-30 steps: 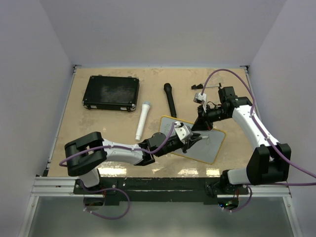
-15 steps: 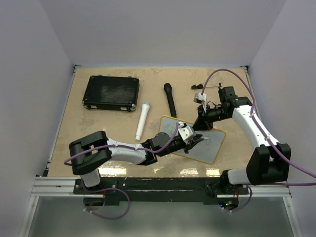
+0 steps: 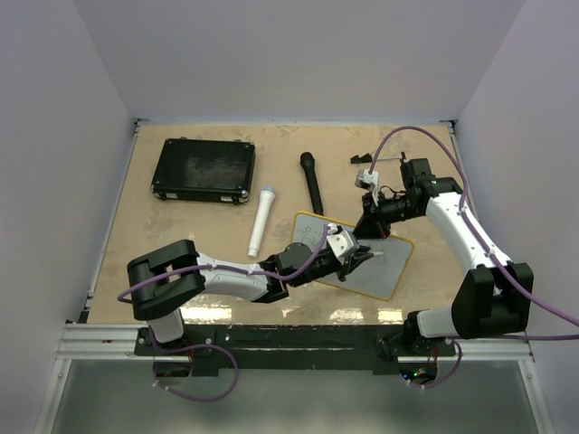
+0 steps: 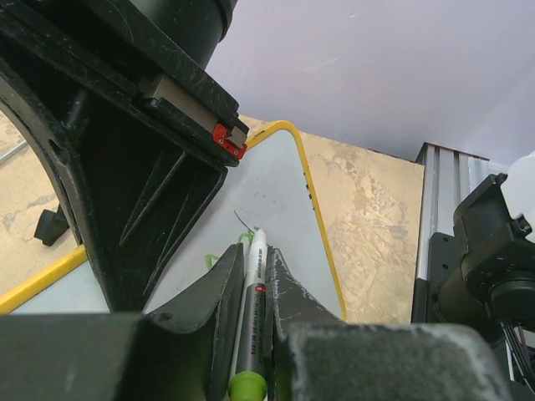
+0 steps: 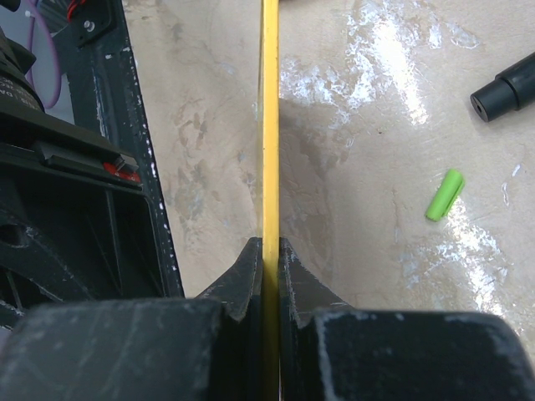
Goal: Write a sentence on the whiteboard
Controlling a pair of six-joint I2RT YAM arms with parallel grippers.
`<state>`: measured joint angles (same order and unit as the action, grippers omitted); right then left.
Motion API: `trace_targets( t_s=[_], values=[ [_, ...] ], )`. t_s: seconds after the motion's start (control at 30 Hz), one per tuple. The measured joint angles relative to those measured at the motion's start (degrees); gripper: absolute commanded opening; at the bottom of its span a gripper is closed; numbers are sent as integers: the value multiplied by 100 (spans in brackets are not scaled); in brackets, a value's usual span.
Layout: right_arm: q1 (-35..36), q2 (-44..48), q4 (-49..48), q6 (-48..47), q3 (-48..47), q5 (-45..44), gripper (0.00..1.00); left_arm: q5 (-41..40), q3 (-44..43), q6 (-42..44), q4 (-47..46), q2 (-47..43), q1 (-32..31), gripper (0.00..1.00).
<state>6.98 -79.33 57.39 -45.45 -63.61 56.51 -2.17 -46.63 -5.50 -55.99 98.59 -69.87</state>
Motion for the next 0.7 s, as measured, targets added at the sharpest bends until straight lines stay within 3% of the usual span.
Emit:
trace_targets(
  t_s=[0.7],
  values=[
    [-2,0,0,0,0,0,0,48,151,-140,157,2,-28,0]
  ],
)
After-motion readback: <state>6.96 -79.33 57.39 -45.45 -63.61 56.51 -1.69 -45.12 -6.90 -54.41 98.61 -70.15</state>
